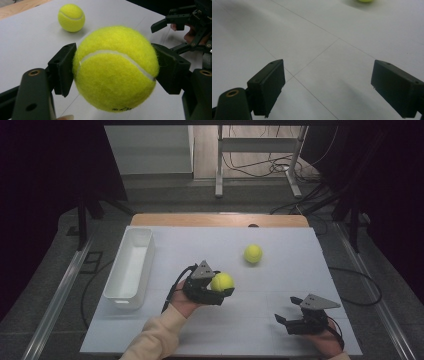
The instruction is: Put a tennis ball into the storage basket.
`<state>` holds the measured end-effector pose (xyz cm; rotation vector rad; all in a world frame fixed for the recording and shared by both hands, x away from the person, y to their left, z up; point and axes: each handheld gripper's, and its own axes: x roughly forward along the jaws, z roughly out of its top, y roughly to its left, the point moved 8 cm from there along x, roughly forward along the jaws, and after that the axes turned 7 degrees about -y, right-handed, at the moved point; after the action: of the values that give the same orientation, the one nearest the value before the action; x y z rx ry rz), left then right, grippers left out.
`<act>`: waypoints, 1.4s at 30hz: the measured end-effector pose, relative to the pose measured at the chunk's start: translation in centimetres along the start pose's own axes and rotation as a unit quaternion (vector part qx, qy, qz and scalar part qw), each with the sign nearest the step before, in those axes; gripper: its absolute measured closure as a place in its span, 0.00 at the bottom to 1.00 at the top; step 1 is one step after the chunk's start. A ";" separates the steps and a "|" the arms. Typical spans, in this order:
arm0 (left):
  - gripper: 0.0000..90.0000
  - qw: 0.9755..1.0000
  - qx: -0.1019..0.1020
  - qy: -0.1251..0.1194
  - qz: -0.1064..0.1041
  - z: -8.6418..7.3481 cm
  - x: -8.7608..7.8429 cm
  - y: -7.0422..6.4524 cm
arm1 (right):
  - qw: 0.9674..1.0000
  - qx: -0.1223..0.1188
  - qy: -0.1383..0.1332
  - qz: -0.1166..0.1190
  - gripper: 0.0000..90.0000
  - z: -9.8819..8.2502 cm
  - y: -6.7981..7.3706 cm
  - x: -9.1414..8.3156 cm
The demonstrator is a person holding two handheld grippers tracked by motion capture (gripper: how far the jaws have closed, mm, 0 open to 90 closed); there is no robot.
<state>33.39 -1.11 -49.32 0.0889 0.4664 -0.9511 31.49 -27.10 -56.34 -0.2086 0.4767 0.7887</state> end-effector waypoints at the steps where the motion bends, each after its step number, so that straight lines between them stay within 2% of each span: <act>1: 0.29 1.000 0.000 -0.001 0.001 0.0 0.0 0.0 | 1.000 0.000 0.000 0.000 0.14 0.0 0.0 0.0; 42: 0.29 1.000 0.000 -0.016 0.010 0.8 -1.1 0.4 | 1.000 -0.006 0.007 -0.005 0.14 -0.1 -0.1 0.0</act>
<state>33.44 -0.28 -48.22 0.0774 0.4352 -0.9317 31.52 -27.26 -56.44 -0.2272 0.4844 0.7799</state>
